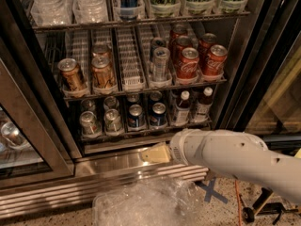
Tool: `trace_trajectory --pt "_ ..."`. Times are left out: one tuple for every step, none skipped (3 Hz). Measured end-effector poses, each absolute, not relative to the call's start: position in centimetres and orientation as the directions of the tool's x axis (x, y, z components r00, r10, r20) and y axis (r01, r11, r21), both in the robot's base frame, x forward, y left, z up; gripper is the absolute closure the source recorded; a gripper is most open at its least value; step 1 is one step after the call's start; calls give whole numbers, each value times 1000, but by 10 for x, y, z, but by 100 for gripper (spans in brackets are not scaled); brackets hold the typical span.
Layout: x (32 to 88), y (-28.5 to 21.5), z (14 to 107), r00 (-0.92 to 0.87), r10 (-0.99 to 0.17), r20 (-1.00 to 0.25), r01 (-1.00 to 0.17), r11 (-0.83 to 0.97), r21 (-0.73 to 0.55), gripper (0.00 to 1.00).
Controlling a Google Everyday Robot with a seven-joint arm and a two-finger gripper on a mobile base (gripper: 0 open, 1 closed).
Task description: Pick blue plastic bottle from bottom shelf of fridge
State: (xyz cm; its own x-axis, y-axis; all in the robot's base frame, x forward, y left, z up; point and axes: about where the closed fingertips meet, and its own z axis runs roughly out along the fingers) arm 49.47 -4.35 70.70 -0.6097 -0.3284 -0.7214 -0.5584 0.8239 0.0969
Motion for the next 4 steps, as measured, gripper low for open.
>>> trace_trajectory --pt "508 -74 695 -597 -277 -753 -472 880 50 0" --pt "551 -90 695 -584 -111 -804 -342 932 120 0" --pt "572 -101 711 -539 -41 -841 -282 950 134 0" --pt "572 -101 711 -539 -42 -841 -283 950 134 0"
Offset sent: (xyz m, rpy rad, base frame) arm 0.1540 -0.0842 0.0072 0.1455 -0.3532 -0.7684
